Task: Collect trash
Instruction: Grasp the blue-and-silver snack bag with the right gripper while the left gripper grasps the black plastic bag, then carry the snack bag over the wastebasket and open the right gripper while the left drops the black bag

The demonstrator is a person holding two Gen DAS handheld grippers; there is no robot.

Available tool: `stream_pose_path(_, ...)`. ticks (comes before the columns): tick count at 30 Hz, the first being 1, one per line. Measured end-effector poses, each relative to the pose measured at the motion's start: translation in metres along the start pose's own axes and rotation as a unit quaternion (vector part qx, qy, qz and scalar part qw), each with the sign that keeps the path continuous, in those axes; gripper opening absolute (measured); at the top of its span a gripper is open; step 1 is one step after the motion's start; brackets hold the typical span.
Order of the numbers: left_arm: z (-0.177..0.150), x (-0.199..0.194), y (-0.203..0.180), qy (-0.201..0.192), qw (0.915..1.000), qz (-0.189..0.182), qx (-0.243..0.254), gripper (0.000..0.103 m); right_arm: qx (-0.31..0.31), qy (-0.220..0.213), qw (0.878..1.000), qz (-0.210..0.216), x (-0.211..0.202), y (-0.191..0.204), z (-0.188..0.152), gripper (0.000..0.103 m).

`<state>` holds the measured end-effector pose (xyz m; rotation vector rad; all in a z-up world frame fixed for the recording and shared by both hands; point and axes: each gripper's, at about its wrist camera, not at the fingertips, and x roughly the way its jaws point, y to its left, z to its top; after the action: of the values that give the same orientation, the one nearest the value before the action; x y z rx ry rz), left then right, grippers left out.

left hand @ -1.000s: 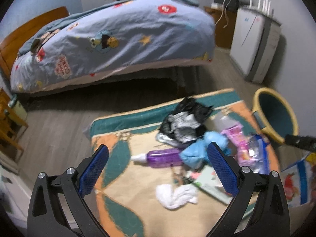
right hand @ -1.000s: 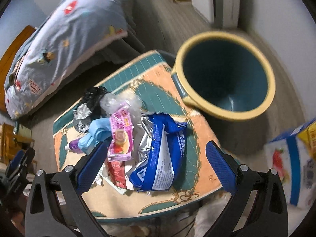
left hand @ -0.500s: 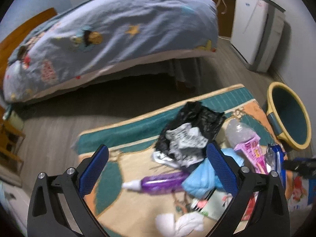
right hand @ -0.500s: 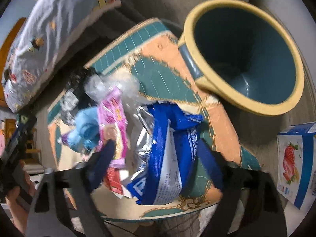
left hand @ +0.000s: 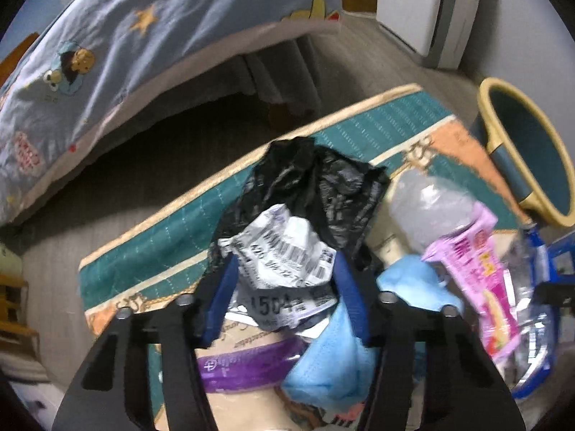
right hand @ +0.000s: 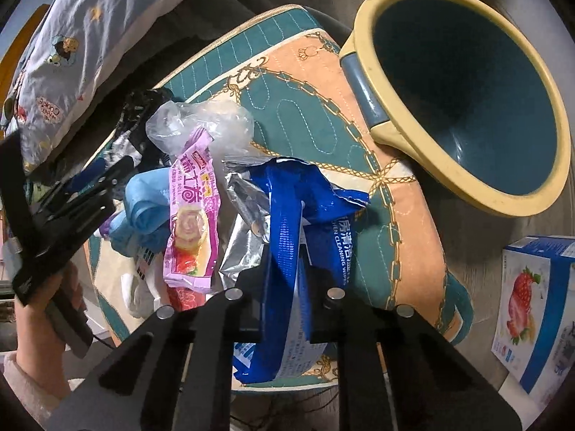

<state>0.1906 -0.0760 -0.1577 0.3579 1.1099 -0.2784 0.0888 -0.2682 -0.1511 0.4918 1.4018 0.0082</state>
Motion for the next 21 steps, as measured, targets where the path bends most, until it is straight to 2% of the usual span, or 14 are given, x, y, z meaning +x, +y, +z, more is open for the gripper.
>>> stream_pose_path(2,0.000,0.000,0.003,0.000,1.0000,0.000,-0.003,0.037,0.002,-0.006,1.000,0.003,-0.008,-0.001,0.000,0.012)
stream_pose_path(3,0.000,-0.002,0.005,-0.001,1.0000,-0.003,-0.007,0.021,0.003,-0.011,1.000,0.005,-0.012,0.000,0.002,0.012)
stream_pose_path(4,0.001,-0.004,0.007,0.000,0.9999,-0.011,-0.012,0.015,0.003,-0.024,1.000,0.012,-0.021,-0.001,0.003,0.012)
stream_pose_path(8,0.001,-0.018,0.013,-0.015,0.9995,-0.015,-0.022,0.001,-0.008,-0.069,0.997,0.019,-0.051,0.001,0.008,0.012)
stream_pose_path(12,0.007,-0.040,0.021,-0.044,0.9979,-0.019,-0.044,0.001,-0.033,-0.119,0.992,0.017,-0.081,0.006,0.013,0.012)
stream_pose_path(16,0.015,-0.060,0.024,-0.078,0.9955,-0.018,-0.050,0.001,-0.032,-0.147,0.988,0.018,-0.095,0.002,0.017,0.012)
stream_pose_path(18,0.016,-0.054,0.030,-0.071,0.9950,-0.025,-0.065,0.001,-0.030,-0.154,0.987,0.023,-0.099,-0.001,0.018,0.012)
stream_pose_path(21,0.012,-0.039,0.039,-0.054,0.9949,-0.012,-0.085,0.001,-0.028,-0.159,0.987,0.028,-0.102,-0.004,0.021,0.012)
